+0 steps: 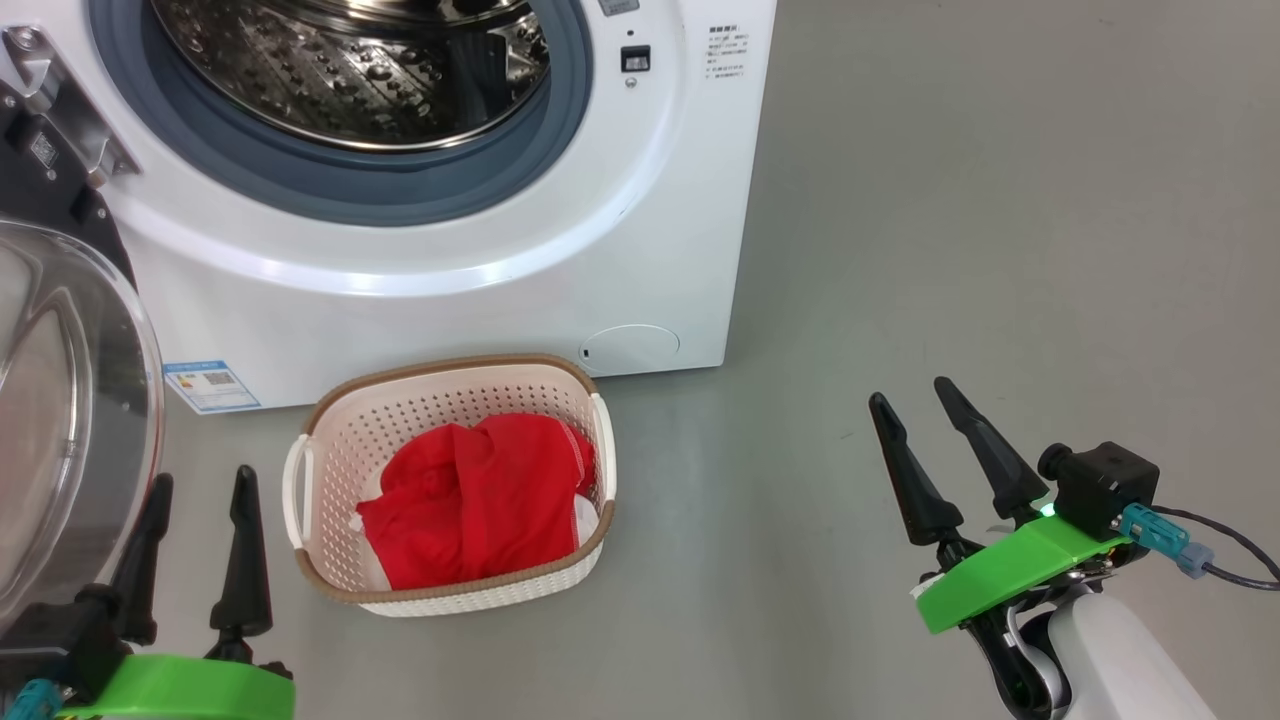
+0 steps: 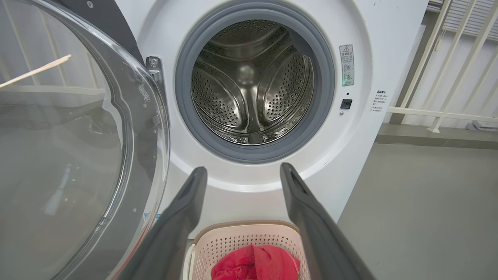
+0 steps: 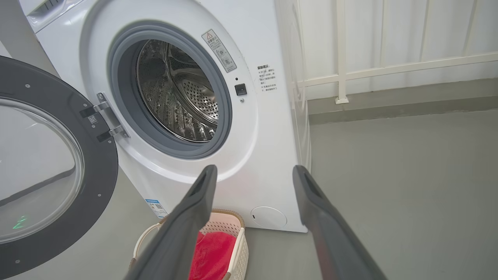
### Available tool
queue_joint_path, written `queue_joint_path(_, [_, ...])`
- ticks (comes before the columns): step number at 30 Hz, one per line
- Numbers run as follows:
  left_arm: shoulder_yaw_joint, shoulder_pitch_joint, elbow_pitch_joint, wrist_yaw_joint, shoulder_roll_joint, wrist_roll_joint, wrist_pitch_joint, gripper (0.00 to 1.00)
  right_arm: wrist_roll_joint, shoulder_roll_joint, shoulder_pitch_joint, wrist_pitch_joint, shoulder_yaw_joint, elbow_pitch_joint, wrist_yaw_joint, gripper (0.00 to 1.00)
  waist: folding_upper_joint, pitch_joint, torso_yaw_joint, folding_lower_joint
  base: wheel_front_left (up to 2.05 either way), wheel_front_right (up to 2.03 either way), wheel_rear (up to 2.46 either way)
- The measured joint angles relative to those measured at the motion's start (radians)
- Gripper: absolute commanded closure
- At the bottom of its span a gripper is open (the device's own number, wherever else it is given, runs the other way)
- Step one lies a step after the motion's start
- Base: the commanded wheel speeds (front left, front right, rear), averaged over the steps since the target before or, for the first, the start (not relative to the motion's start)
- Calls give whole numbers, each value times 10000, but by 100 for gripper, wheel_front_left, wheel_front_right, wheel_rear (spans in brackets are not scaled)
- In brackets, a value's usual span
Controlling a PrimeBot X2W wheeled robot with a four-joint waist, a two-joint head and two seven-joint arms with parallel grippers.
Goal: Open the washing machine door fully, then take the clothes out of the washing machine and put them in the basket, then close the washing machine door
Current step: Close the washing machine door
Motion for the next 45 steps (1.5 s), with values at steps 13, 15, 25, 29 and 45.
queue_joint_path(13, [-44, 1, -40, 42, 6, -44, -2, 0, 0, -6, 1, 0, -27, 0, 0, 0, 0, -33, 233, 0, 0, 0, 0])
queue_joint_path(15, [-50, 1, -38, 98, 6, -44, -2, 0, 0, -8, 2, 0, -29, 0, 0, 0, 0, -42, 312, 0, 0, 0, 0])
queue_joint_path(25, [-73, 6, -31, 318, 10, 27, -73, 0, 0, -23, 3, 0, -31, 36, 0, 0, 0, -122, 853, 0, 0, 0, 0])
queue_joint_path(29, [-77, 19, -27, 454, 10, 38, -75, 0, 0, -44, 4, 0, -21, 46, 0, 0, 0, -154, 1130, 1, 0, 0, 0])
queue_joint_path(45, [-161, 58, 10, 821, -2, 130, -73, 0, 23, -209, 9, 0, 63, 134, 0, 0, 0, -269, 2511, 0, 0, 0, 0])
